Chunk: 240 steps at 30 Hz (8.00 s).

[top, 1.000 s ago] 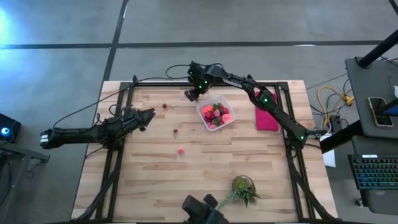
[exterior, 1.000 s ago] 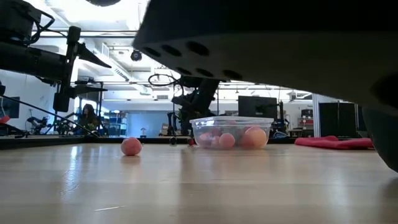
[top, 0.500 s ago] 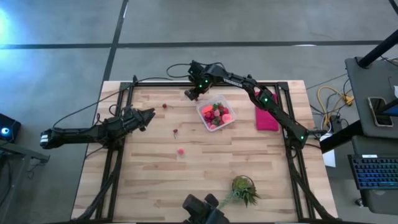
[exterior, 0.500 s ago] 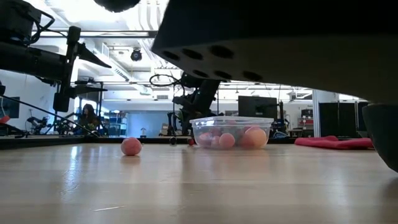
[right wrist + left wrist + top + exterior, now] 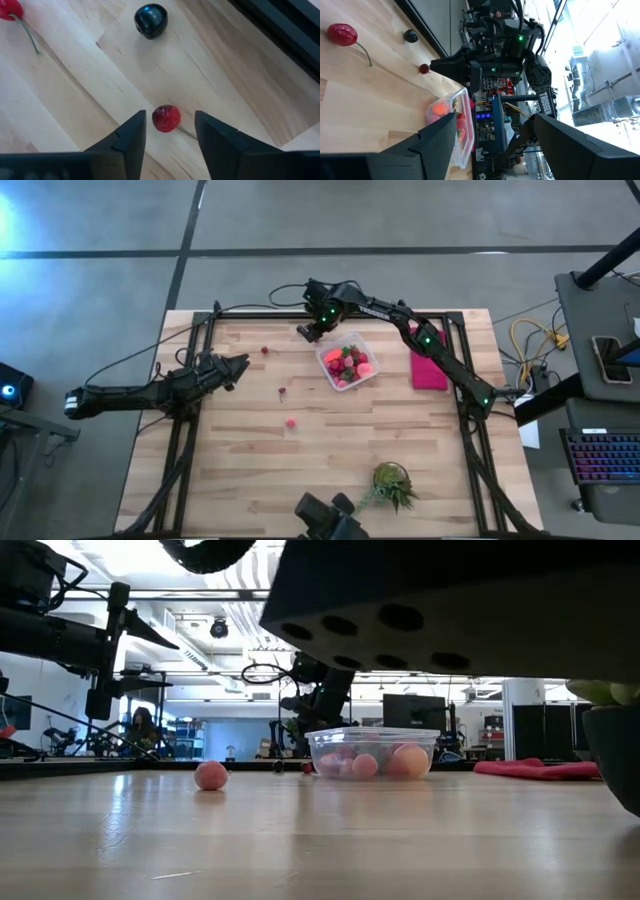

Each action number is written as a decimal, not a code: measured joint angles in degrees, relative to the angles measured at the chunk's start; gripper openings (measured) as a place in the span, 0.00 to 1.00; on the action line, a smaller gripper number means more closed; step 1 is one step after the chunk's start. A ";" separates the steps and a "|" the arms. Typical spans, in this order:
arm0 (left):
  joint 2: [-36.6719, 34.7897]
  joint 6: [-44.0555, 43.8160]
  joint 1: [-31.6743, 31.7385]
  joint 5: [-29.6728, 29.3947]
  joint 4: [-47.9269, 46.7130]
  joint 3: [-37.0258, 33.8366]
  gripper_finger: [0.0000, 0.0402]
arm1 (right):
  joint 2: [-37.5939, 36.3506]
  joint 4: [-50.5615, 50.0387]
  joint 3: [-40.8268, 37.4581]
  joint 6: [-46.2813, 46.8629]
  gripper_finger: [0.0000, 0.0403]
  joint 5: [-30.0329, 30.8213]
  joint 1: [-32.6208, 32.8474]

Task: Pick and placing Produce into tupperware
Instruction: Put the red cherry into the transparent container

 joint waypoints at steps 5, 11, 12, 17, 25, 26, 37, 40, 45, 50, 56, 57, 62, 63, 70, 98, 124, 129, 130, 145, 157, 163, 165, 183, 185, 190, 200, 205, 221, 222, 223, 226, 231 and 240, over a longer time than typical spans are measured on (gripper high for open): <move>0.00 0.00 -0.02 0.02 0.00 0.00 0.64 | 0.00 -0.06 0.00 0.07 0.34 -0.07 0.00; -0.03 0.00 -0.01 0.02 0.00 0.00 0.64 | 0.00 -2.16 0.00 0.50 0.40 -0.06 0.00; -0.04 0.00 -0.01 0.02 0.02 0.00 0.64 | 0.00 -2.24 0.00 0.48 0.42 0.03 0.00; -0.03 0.00 -0.01 0.02 0.02 0.00 0.64 | -0.11 -0.17 0.00 -1.40 0.48 0.12 0.13; -0.04 0.00 -0.02 0.00 0.02 0.00 0.64 | 0.84 -4.23 -0.02 -0.64 0.44 -1.75 0.17; -0.02 0.00 0.00 0.02 0.02 0.00 0.64 | 0.98 -4.07 -0.02 -1.10 0.43 -1.59 0.17; -0.02 0.00 0.00 0.01 0.02 0.00 0.64 | 0.87 -1.62 0.02 -0.98 0.36 -1.62 0.28; 0.00 -0.01 -0.02 0.01 0.01 0.00 0.64 | 0.87 -0.64 0.02 -0.98 0.37 -1.62 0.32; -0.04 0.00 0.00 0.02 0.02 0.00 0.64 | 0.87 0.13 0.02 -0.70 0.35 -1.60 0.42; -0.02 0.00 -0.01 0.01 0.02 0.00 0.64 | 0.87 0.10 0.02 -0.59 0.33 -1.60 0.42; 0.00 0.00 0.00 0.02 0.02 0.00 0.64 | 0.87 0.04 0.00 0.07 0.32 -1.60 0.42; 0.00 0.00 -0.01 0.02 0.00 0.00 0.64 | 0.89 0.01 0.00 0.07 0.32 -1.60 0.42; 0.00 0.00 -0.01 0.01 0.02 0.00 0.64 | 0.89 -0.14 0.00 1.83 0.32 -1.91 0.28; 0.00 0.00 0.00 0.02 0.00 0.00 0.64 | 0.87 -0.44 0.00 2.20 0.32 -2.08 0.17; 0.00 0.00 -0.02 0.02 0.02 0.00 0.64 | 0.87 -1.34 0.00 3.09 0.32 -2.91 -0.13; -0.04 0.00 -0.01 0.01 0.01 0.00 0.64 | 0.87 0.41 0.00 2.21 0.14 -2.59 -0.76; -0.02 -0.01 0.00 0.00 0.00 0.00 0.64 | -11.11 -11.68 -0.02 -0.62 0.11 -3.04 0.03; 0.00 0.00 0.00 -0.02 0.02 0.00 0.64 | -16.70 -23.67 -0.02 -1.75 0.11 -2.69 3.33; 0.00 0.00 -0.02 0.04 0.00 0.00 0.64 | -17.57 -25.54 -0.02 -1.90 0.11 -1.85 4.24; -0.02 0.00 -0.01 0.01 0.00 0.00 0.64 | -17.21 -21.46 -0.24 -1.10 0.21 10.94 8.28; -0.02 0.00 -0.01 0.01 0.01 0.00 0.64 | -5.76 -17.93 -0.24 3.59 0.52 7.01 1.90; -0.04 0.00 0.00 0.02 0.02 0.00 0.64 | -3.91 -26.73 -0.31 -0.98 0.47 6.57 2.99; 0.00 0.00 -0.02 0.00 0.00 0.00 0.64 | -4.09 -28.88 -0.33 -1.77 0.45 6.98 3.83; 0.00 0.00 0.00 0.02 0.00 0.00 0.64 | -1.27 -19.32 -0.52 -1.37 0.50 5.93 4.43; -0.04 0.00 0.00 0.00 0.02 0.00 0.64 | -1.18 -18.99 -0.45 -1.44 0.48 6.13 4.38; 0.00 0.00 -0.02 0.01 0.00 0.00 0.64 | -0.83 -17.47 -0.44 -0.81 0.46 7.91 3.52; -0.04 0.00 0.00 0.02 0.00 0.00 0.64 | -0.72 -16.20 -0.44 -1.12 0.44 8.68 2.99; 0.00 0.00 -0.02 0.01 0.02 0.00 0.64 | -0.72 -16.22 -0.44 -2.17 0.39 8.77 2.91; -0.04 0.00 -0.02 0.02 0.00 0.00 0.64 | -0.72 -16.20 -0.92 -1.39 0.26 8.37 2.95; -0.04 0.00 -0.01 0.02 0.02 0.00 0.64 | -0.73 -16.17 -1.11 -1.09 0.26 8.32 2.95; -0.03 0.00 0.00 0.00 0.01 0.00 0.64 | -0.72 -16.18 -1.36 -0.90 0.26 8.24 2.95; -0.02 0.00 0.00 0.00 0.01 0.00 0.64 | -0.72 -16.08 -2.14 -0.36 0.26 7.42 2.95; -0.02 0.00 -0.01 0.01 0.01 0.00 0.64 | -0.72 -15.48 -2.16 0.03 0.29 7.43 2.95; 0.00 0.00 -0.01 0.02 0.01 0.00 0.64 | -0.72 -14.80 -2.16 0.11 0.16 7.30 2.97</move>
